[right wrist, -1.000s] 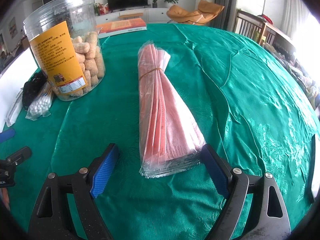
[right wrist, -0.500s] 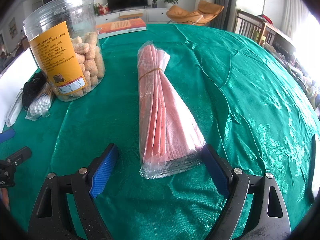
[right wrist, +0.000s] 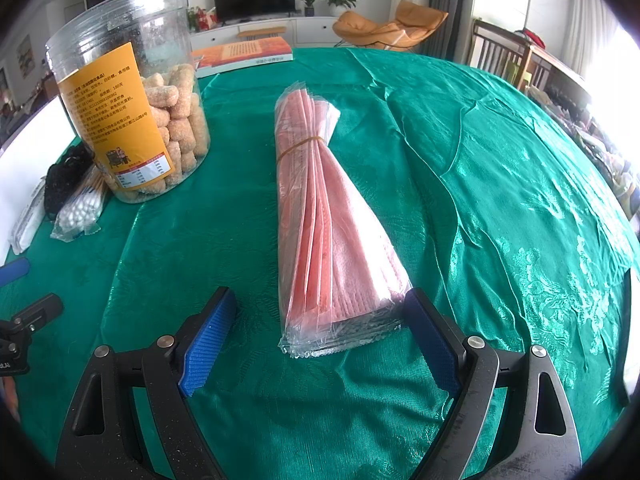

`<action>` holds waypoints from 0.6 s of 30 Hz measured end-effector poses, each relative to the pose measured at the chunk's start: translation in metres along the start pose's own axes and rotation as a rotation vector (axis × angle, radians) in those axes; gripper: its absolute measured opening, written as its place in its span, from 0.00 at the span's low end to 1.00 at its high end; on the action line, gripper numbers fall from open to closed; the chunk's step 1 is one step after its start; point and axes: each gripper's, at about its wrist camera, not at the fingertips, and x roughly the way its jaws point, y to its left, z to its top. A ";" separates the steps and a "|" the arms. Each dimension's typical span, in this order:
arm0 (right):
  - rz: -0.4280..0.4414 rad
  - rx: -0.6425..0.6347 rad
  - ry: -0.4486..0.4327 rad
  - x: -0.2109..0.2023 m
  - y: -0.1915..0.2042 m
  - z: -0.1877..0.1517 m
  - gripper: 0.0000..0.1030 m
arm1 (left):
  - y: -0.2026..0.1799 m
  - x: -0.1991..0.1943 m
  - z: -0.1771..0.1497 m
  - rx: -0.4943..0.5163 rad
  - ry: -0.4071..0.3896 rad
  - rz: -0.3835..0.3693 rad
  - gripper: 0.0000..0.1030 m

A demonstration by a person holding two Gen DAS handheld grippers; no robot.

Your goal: Organize soft objects

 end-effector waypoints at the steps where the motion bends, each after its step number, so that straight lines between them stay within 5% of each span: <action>1: 0.000 0.000 0.000 0.000 0.000 0.000 0.86 | 0.000 0.000 0.000 0.000 0.000 0.000 1.00; 13: 0.000 0.000 -0.001 0.000 0.000 0.000 0.86 | 0.000 0.001 0.002 0.015 0.028 -0.013 1.00; 15: 0.000 0.000 -0.001 0.000 0.000 0.000 0.86 | 0.008 -0.001 0.012 -0.008 0.081 -0.077 1.00; 18: 0.000 0.000 -0.001 0.000 0.000 0.000 0.86 | 0.036 -0.022 0.043 -0.147 0.005 -0.194 1.00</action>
